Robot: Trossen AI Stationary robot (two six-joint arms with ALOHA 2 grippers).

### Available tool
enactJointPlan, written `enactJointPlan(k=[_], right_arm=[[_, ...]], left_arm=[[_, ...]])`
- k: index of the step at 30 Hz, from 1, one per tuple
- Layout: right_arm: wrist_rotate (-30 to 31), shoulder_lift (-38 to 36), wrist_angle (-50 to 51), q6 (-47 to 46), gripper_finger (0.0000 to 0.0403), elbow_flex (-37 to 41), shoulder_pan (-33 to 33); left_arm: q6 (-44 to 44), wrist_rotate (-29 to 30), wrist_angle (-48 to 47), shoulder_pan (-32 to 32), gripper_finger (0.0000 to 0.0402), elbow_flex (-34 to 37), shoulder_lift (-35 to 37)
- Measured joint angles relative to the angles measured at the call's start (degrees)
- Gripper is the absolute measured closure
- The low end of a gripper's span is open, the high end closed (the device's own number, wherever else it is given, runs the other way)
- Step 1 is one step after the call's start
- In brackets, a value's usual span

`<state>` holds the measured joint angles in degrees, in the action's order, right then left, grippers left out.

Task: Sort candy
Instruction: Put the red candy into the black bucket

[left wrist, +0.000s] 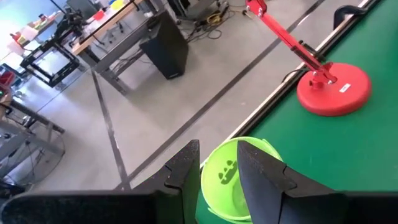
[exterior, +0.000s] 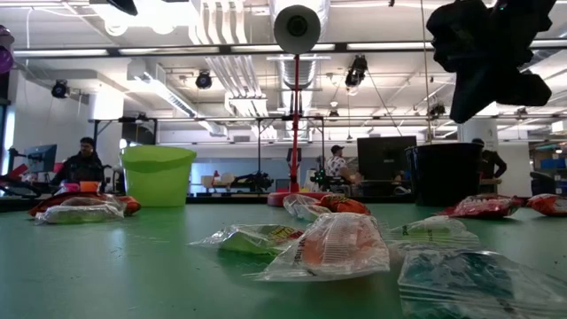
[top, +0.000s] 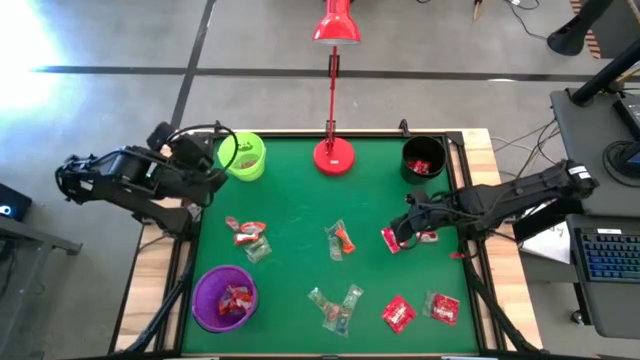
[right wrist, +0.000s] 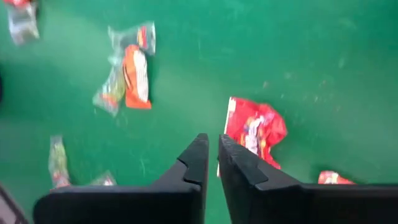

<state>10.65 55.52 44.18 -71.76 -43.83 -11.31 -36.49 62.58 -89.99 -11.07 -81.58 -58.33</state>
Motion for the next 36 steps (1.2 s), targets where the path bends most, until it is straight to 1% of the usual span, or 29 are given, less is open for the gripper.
enactJointPlan(k=[4, 10, 14, 18, 22, 26, 32, 34, 36], right_arm=[[-3.32, 1.71, 0.02, 0.52, 0.0333, 0.00, 0.00], [-3.62, 7.26, 0.13, 0.82, 0.0273, 0.56, 0.00], [-3.62, 11.97, 0.47, 0.69, 0.0240, 0.98, 0.00], [-3.46, 16.09, 0.30, -0.91, 0.0219, 0.98, 0.00], [-3.60, 19.81, -0.02, 0.17, 0.0207, 0.98, 0.00], [-3.83, 23.24, -0.87, 1.19, 0.0206, 0.98, 0.46], [-7.50, 27.94, -4.18, 5.78, 0.0206, 0.75, 2.32], [-8.00, 29.32, -4.52, 6.02, 0.0211, 0.74, 2.68], [-8.19, 30.03, -4.31, 5.83, 0.0229, 0.66, 2.86]], left_arm=[[0.00, -0.10, 0.14, 0.00, 0.0311, 0.00, 0.68], [0.06, -0.16, 0.17, -0.01, 0.0311, 0.02, 1.04], [1.33, -2.93, 0.19, -0.02, 0.0311, 0.02, 1.20], [1.53, -5.15, 0.19, -0.02, 0.0311, 0.02, 1.24], [1.99, -5.16, 0.19, -0.02, 0.0311, 0.02, 1.37], [2.99, -5.17, 0.19, -0.02, 0.0311, 0.02, 1.60], [3.01, -5.15, 0.19, -0.02, 0.0311, 0.02, 2.21], [2.99, -5.17, 0.19, -0.02, 0.0311, 0.02, 2.38], [2.99, -5.17, 0.19, -0.02, 0.0311, 0.02, 2.63]])
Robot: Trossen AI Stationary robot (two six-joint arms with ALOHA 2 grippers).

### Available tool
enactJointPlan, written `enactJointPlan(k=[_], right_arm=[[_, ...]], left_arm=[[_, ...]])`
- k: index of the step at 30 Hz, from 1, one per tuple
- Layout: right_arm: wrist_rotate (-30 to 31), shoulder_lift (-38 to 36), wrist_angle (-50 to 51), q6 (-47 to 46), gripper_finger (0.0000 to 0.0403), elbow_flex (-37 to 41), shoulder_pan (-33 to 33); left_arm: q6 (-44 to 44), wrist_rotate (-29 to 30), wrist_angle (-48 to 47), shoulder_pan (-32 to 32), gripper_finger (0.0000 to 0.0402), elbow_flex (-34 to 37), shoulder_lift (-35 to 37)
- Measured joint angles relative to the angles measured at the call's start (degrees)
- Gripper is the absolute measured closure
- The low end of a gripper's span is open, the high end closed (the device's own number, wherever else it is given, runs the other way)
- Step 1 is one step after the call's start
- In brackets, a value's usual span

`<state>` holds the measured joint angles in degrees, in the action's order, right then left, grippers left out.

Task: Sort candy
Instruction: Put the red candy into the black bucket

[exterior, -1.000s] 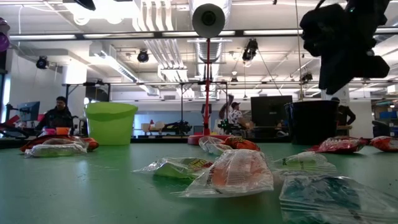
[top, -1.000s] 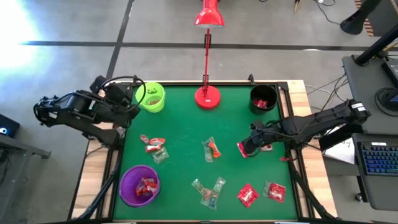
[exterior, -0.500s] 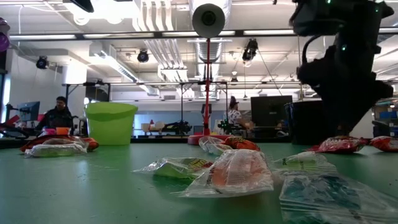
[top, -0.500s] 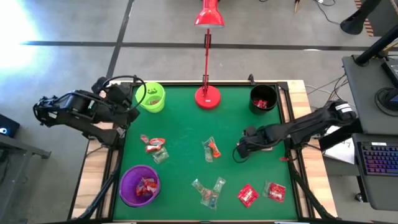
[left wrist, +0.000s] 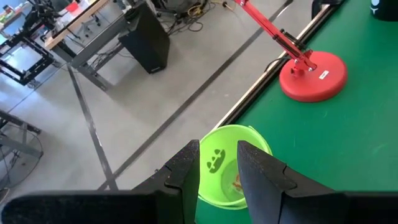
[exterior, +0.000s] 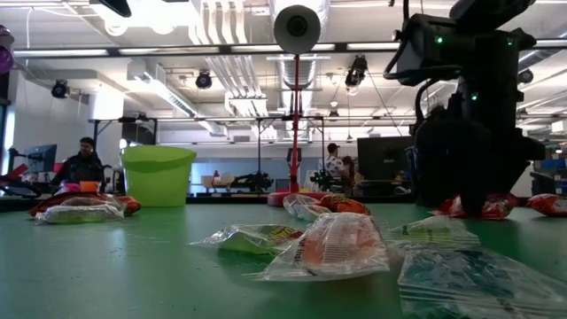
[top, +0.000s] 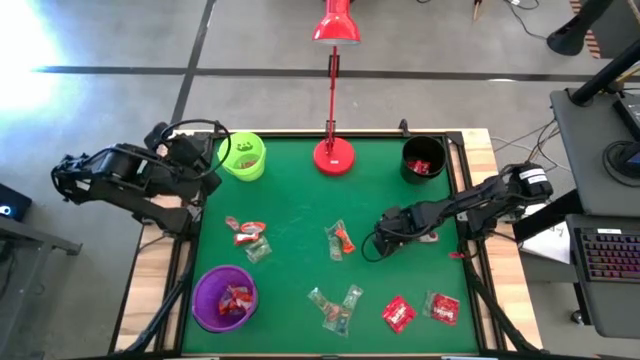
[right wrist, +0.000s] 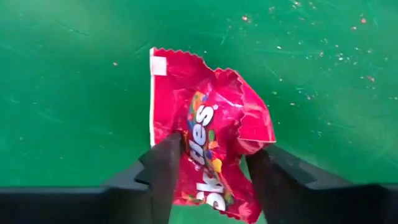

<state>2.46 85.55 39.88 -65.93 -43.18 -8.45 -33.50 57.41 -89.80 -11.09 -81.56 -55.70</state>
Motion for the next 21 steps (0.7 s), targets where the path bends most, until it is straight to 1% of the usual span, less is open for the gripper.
enactJointPlan(k=[2, 6, 7, 11, 15, 18, 21], right_arm=[[0.13, 0.29, -0.05, -0.04, 0.0263, 0.10, -0.01], [0.10, -0.81, 0.09, -0.04, 0.0355, 0.15, 0.00], [0.28, -1.28, 0.15, -0.02, 0.0372, 0.17, 0.00], [0.39, -4.37, 0.69, -2.57, 0.0378, 0.52, 0.00], [1.00, -9.58, 0.38, -5.88, 0.0382, 0.46, 0.00], [3.90, -14.33, 0.31, -8.83, 0.0384, 0.48, -0.02], [9.26, -19.46, 0.39, -10.88, 0.0384, 0.31, 0.00]], left_arm=[[0.00, 0.02, 0.00, 0.00, 0.0311, 0.00, 0.14], [0.00, -0.34, 0.00, 0.00, 0.0311, 0.00, 0.45], [-0.01, -0.96, 0.00, 0.00, 0.0311, 0.00, 0.52], [0.00, -3.10, -0.02, 0.00, 0.0311, 0.00, 0.59], [0.00, -3.15, -0.02, 0.00, 0.0311, 0.00, 0.51], [-0.02, -2.76, 0.00, 0.00, 0.0311, 0.00, 0.45], [-0.60, -2.42, 0.08, 0.05, 0.0311, 0.00, 0.33]])
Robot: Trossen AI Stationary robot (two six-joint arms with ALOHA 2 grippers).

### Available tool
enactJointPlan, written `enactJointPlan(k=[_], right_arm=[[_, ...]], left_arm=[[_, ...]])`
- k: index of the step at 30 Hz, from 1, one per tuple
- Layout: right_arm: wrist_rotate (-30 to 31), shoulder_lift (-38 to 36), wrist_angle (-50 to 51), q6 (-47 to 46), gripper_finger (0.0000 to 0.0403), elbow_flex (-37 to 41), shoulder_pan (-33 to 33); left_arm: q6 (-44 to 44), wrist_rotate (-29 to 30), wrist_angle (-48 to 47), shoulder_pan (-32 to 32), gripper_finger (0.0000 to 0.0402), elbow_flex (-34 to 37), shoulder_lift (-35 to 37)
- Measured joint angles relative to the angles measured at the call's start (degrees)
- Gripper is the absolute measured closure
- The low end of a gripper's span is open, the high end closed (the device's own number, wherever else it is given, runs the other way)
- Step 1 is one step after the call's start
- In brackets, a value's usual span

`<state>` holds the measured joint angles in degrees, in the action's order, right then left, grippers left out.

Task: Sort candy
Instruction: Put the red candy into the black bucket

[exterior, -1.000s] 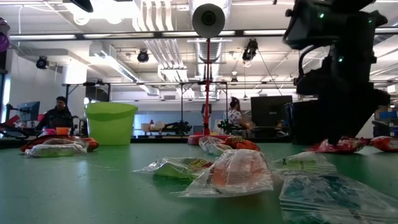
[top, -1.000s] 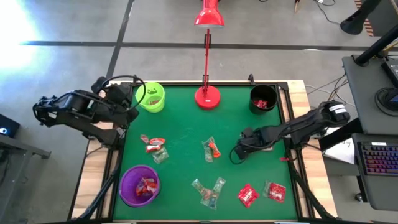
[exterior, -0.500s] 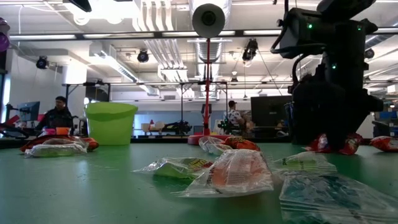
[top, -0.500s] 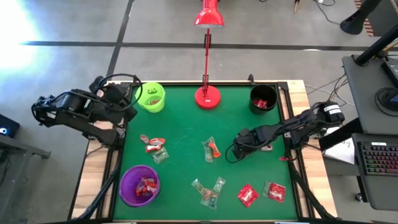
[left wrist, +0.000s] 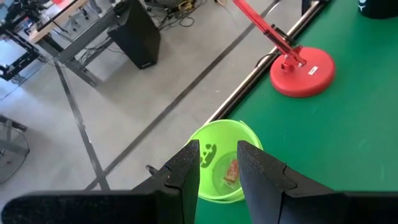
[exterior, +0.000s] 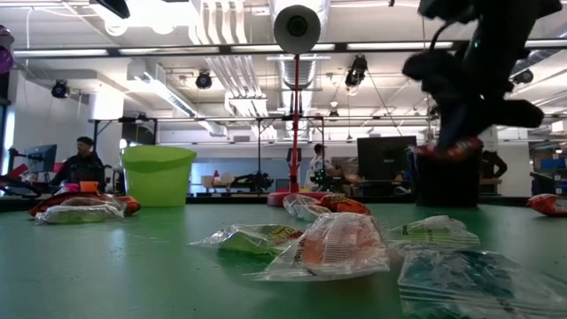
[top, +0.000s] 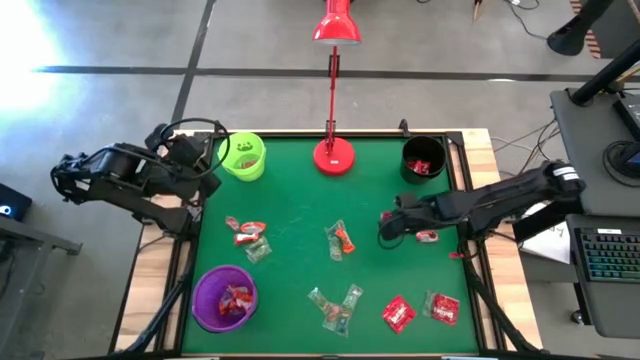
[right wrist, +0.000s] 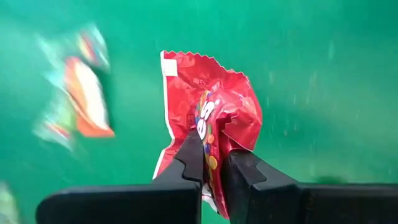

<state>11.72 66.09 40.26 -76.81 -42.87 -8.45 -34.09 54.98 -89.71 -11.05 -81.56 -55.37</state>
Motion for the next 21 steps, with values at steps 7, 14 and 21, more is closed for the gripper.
enactJointPlan(k=[7, 14, 21], right_arm=[[12.94, -9.33, 0.15, 3.31, 0.0385, -2.68, 2.84], [18.05, -15.00, 7.31, 12.84, 0.0386, -8.83, 12.03], [20.00, -15.63, 17.87, 21.22, 0.0386, -17.77, 22.14]], left_arm=[[-1.68, 7.08, 0.35, 0.68, 0.0311, 0.00, -1.16], [-4.57, 17.04, 0.89, 2.47, 0.0311, 0.02, -3.20], [-4.91, 28.58, 1.05, 5.06, 0.0311, 0.11, -4.48]])
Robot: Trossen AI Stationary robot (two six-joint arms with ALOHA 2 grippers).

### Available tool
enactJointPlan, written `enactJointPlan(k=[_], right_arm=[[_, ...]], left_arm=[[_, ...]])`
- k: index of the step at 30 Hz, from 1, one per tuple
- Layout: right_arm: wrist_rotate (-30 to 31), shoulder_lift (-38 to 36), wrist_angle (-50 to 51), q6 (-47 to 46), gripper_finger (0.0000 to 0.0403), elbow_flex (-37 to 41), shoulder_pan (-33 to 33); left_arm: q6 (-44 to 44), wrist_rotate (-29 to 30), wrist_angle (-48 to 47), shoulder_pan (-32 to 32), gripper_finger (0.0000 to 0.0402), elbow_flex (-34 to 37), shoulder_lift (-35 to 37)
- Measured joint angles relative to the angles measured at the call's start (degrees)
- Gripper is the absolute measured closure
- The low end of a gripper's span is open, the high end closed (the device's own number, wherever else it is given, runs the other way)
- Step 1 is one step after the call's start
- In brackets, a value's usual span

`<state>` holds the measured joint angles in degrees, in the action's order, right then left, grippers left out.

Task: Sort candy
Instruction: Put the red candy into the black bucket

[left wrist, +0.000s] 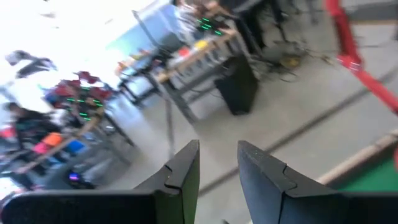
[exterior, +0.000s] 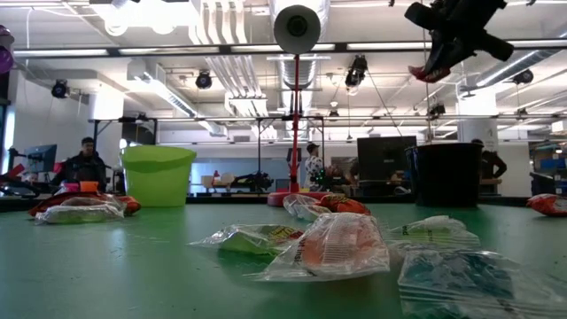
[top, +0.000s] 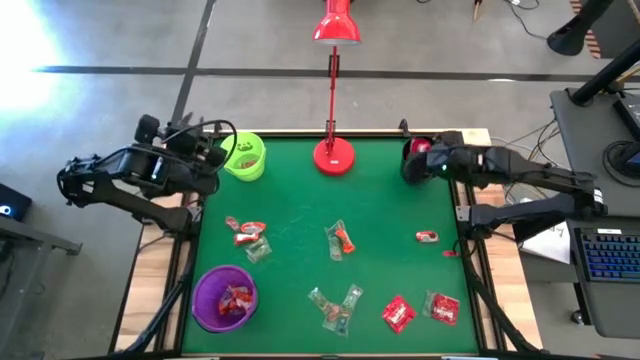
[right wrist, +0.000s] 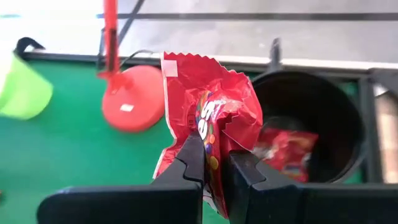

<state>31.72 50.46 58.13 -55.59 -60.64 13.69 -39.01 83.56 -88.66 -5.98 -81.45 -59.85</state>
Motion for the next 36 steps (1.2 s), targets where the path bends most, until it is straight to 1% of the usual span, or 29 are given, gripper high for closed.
enactJointPlan(k=[4, 6, 12, 15, 19, 24, 26, 30, 33, 36], right_arm=[[-0.02, 0.73, 2.75, 2.96, 0.0386, -2.85, 4.36], [-0.02, 0.77, 3.34, 4.42, 0.0386, -3.15, 6.48], [0.33, 0.88, 2.25, 9.80, 0.0386, 1.04, 13.27], [0.40, 1.09, -1.54, 12.23, 0.0386, 4.27, 16.57], [-0.40, 1.09, -8.23, 16.34, 0.0386, 7.38, 20.71], [-0.80, 1.87, -8.77, 19.65, 0.0386, 8.90, 25.27], [-2.33, 2.33, -8.89, 20.59, 0.0386, 9.51, 26.73], [-7.30, 3.33, -10.24, 21.49, 0.0386, 10.21, 28.85], [-8.25, 4.37, -10.51, 22.20, 0.0383, 10.46, 29.18], [-9.84, 4.96, -10.59, 22.20, 0.0370, 10.51, 29.36]], left_arm=[[0.04, 5.30, 0.05, 2.19, 0.0311, 0.00, 0.05], [-1.62, 6.39, 0.11, 3.29, 0.0311, 0.00, 0.11], [-4.96, 6.48, 0.30, 8.15, 0.0311, 0.04, 0.15], [-7.45, 6.35, 0.41, 11.12, 0.0311, 0.17, 0.15], [-8.04, 5.24, 0.59, 14.35, 0.0311, 0.26, -0.13], [-8.06, 4.38, 0.72, 17.22, 0.0311, 0.26, -1.21], [-8.06, 4.38, 0.84, 17.98, 0.0311, 0.26, -1.74], [-8.06, 4.36, 2.69, 18.80, 0.0311, 0.28, -2.47], [-8.06, 4.36, 3.21, 18.91, 0.0311, -0.14, -2.54], [-8.04, 4.05, 3.21, 18.91, 0.0311, -0.17, -2.33]])
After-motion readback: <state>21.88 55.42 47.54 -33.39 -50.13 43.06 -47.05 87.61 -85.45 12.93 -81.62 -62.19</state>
